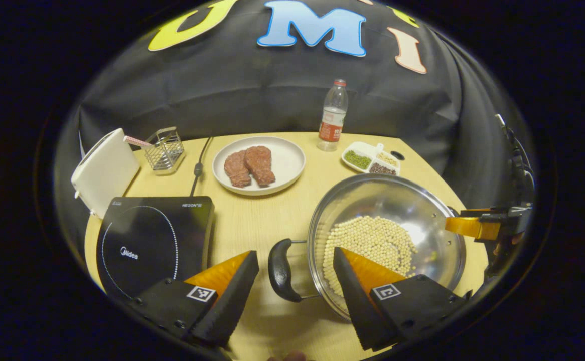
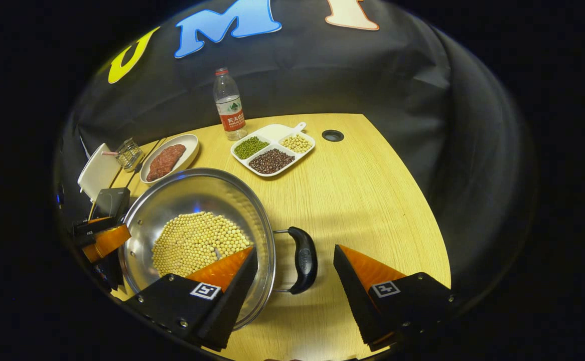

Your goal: First push the handle of the pot to place it horizontally, then grasp the pot with both hands and set it on the induction cooktop.

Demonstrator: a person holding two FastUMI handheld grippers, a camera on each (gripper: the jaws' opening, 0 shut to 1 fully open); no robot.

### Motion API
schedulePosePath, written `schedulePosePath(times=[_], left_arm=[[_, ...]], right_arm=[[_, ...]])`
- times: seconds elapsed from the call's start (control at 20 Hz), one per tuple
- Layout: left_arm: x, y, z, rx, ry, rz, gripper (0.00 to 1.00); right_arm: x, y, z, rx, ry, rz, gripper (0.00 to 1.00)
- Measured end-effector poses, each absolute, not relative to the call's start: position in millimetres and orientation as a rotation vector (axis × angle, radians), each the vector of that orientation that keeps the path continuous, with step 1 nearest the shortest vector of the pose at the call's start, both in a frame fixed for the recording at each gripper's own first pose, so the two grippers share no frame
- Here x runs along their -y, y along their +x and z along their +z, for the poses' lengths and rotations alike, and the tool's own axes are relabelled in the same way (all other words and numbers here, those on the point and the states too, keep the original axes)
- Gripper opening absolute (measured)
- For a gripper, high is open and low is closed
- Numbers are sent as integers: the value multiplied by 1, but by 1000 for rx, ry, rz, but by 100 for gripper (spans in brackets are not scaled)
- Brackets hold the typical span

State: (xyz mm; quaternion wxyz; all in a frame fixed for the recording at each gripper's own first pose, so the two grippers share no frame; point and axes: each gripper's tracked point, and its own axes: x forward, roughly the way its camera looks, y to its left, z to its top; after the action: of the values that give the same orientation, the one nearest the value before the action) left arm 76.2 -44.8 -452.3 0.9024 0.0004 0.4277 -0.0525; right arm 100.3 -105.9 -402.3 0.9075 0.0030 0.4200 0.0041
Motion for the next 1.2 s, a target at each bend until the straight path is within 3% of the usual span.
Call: schedulePosePath(times=[0.05,0.1,0.3,0.35,0.4,0.45,0.5,0.55,0.6,0.65,0.7,0.75,0.8,0.85,0.95,1.0,1.2], left_arm=[[44,77,-457,-894,2,-109,96],[45,77,-462,-905,3,-109,96],[41,79,-473,-926,19,-109,99],[39,81,-474,-926,26,-103,95],[38,83,-475,-922,23,-109,86],[44,82,-474,-932,10,-129,86],[45,81,-474,-932,18,-131,74],[45,81,-474,-938,32,-135,75],[43,82,-474,-941,36,-137,66],[43,82,-475,-954,29,-137,68],[44,82,-476,-961,23,-134,62],[44,84,-476,-970,28,-135,67],[43,84,-475,-971,44,-141,59],[43,85,-475,-971,58,-147,63],[43,84,-472,-975,51,-144,63],[43,85,-471,-976,44,-143,59],[39,86,-461,-959,50,-151,59]], right_arm=[[108,102,-404,-868,7,3,94],[108,103,-407,-872,12,-1,84],[102,105,-421,-901,49,19,83],[99,103,-419,-909,59,22,77],[99,103,-420,-910,55,20,62],[98,102,-420,-911,48,25,62],[98,102,-420,-915,40,29,59],[97,102,-418,-912,40,31,59],[98,100,-418,-919,43,31,55],[98,102,-418,-917,46,30,55],[98,102,-419,-921,46,28,55],[96,101,-419,-921,44,25,55],[96,100,-418,-923,46,21,50],[95,99,-418,-925,51,18,55],[93,96,-416,-930,64,16,55],[93,97,-420,-931,72,11,47],[89,91,-403,-918,69,4,46]])
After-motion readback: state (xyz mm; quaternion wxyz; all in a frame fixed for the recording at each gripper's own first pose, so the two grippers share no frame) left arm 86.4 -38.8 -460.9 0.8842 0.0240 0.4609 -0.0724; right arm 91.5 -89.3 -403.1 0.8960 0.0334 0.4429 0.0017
